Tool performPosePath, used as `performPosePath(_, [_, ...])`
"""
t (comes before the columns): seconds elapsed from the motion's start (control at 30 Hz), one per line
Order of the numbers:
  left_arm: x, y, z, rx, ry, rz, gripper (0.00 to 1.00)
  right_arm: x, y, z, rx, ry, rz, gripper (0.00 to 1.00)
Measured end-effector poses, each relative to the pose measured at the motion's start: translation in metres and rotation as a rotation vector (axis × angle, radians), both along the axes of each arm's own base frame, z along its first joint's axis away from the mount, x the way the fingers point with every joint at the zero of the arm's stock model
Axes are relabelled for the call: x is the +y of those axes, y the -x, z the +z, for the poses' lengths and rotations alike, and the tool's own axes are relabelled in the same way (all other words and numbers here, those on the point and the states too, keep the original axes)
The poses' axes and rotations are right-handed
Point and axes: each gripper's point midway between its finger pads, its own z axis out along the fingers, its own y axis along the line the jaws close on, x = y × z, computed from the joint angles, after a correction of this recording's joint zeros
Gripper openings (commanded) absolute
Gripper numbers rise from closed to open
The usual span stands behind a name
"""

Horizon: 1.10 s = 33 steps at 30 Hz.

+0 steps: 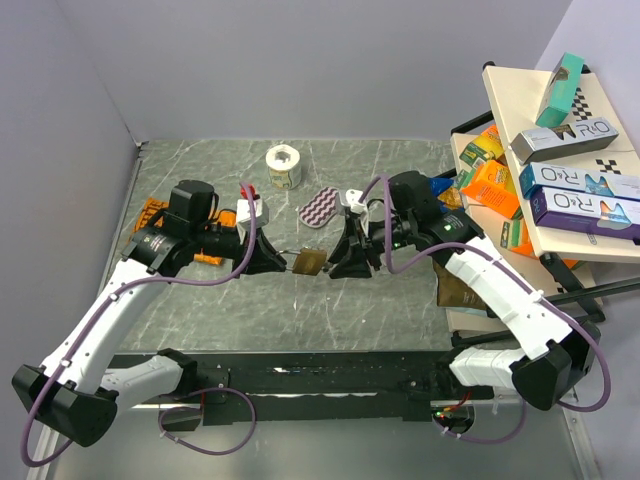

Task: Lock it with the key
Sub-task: Lock the lock.

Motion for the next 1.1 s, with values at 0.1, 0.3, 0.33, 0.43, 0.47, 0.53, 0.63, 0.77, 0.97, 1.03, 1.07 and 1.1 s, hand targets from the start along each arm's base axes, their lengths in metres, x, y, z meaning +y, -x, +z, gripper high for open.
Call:
performPosePath(0.1, [0.0, 0.001, 0.001, 0.0, 0.003, -0.004, 0.01, 0.0, 0.0, -0.001, 0.006, 0.003, -0.002, 0.49])
performPosePath(0.3, [0.0, 0.004, 0.004, -0.007, 0.013, -0.014, 0.01, 0.002, -0.002, -0.005, 0.028, 0.012, -0.006, 0.42])
performPosePath(0.33, [0.0, 0.005, 0.004, -0.007, 0.015, -0.016, 0.01, 0.002, -0.002, -0.006, 0.03, 0.013, -0.005, 0.38])
performPosePath(0.43, [0.0, 0.006, 0.005, -0.007, 0.019, -0.021, 0.01, 0.002, -0.003, -0.007, 0.039, 0.015, -0.008, 0.3])
performPosePath(0.47, [0.0, 0.006, 0.005, -0.006, 0.018, -0.021, 0.01, 0.003, -0.003, -0.006, 0.042, 0.013, -0.008, 0.29])
performPosePath(0.53, [0.0, 0.005, 0.005, -0.007, 0.018, -0.02, 0.01, 0.003, -0.003, -0.006, 0.048, 0.013, -0.007, 0.23])
performPosePath(0.63, [0.0, 0.005, 0.004, -0.011, 0.015, -0.017, 0.01, 0.003, -0.002, -0.007, 0.054, 0.013, -0.005, 0.09])
performPosePath(0.77, [0.002, 0.002, 0.004, -0.01, 0.013, -0.005, 0.01, 0.003, -0.003, -0.008, 0.05, 0.014, 0.0, 0.0])
performPosePath(0.97, [0.011, -0.004, 0.003, 0.016, 0.026, 0.014, 0.01, 0.002, -0.005, -0.01, 0.02, 0.016, 0.006, 0.0])
performPosePath(1.03, [0.017, -0.008, 0.002, 0.026, 0.029, 0.03, 0.01, -0.001, -0.008, -0.012, 0.015, 0.025, -0.005, 0.0])
performPosePath(1.07, [0.021, -0.012, 0.002, 0.026, 0.026, 0.046, 0.01, -0.004, -0.008, -0.015, 0.023, 0.033, -0.01, 0.0])
performPosePath(1.1, [0.024, -0.017, 0.001, 0.022, 0.023, 0.059, 0.01, -0.007, -0.007, -0.019, 0.035, 0.043, -0.015, 0.0])
